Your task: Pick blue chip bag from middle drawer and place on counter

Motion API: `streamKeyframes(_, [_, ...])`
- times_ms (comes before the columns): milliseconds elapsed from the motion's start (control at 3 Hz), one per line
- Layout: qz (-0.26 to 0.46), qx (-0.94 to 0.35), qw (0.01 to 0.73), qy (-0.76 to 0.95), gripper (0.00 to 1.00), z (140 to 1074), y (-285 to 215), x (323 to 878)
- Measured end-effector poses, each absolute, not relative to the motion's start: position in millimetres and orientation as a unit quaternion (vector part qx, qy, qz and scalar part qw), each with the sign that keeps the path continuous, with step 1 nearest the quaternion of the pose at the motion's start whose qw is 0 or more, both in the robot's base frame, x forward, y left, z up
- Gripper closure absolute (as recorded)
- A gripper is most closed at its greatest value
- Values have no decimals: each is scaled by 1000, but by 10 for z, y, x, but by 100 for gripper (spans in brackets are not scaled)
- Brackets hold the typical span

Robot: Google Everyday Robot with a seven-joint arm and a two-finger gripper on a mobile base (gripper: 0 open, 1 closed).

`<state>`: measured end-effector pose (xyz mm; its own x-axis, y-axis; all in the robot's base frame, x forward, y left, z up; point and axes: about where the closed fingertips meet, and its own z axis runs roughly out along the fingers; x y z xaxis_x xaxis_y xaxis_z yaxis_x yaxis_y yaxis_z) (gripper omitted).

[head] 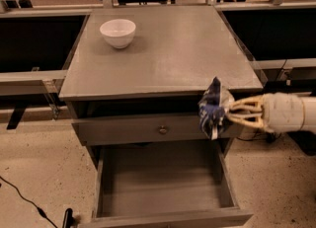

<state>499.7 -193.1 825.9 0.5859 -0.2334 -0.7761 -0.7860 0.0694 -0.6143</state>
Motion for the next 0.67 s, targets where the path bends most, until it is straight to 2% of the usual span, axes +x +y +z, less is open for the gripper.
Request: streamKeyframes(667, [180, -662, 606, 403, 100, 8980, -1987, 5340])
